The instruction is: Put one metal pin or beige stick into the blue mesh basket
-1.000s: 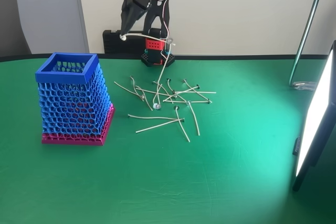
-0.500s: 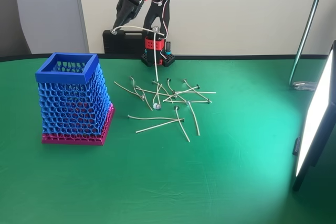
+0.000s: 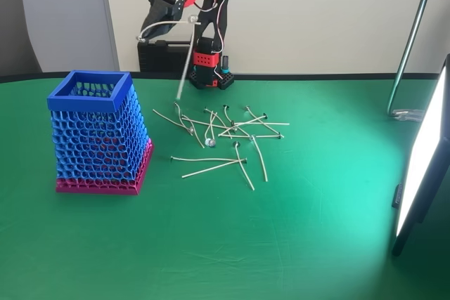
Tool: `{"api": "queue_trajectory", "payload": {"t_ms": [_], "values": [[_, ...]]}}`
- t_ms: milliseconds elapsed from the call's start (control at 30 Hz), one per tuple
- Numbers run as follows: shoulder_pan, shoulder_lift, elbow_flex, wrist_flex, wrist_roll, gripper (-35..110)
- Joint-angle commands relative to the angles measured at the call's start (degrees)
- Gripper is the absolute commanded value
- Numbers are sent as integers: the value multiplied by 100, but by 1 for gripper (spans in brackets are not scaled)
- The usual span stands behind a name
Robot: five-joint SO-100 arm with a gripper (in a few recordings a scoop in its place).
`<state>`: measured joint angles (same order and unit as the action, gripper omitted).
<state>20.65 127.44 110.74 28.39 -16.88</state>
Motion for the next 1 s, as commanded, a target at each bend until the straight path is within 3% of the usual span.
{"api": "queue_trajectory", "payload": {"t_ms": [0, 133, 200, 333, 533, 700, 967], "values": [[-70, -18, -369, 466, 220, 1], [-237, -114, -580, 1020, 158, 1], [-413, -132, -633, 1450, -765, 1], [-527, -202, -642, 1784, -1468, 1], [-272, -211, -747, 1494, -1740, 1], [334, -132, -668, -211, 123, 1], [519, -316, -668, -360, 563, 1]]}}
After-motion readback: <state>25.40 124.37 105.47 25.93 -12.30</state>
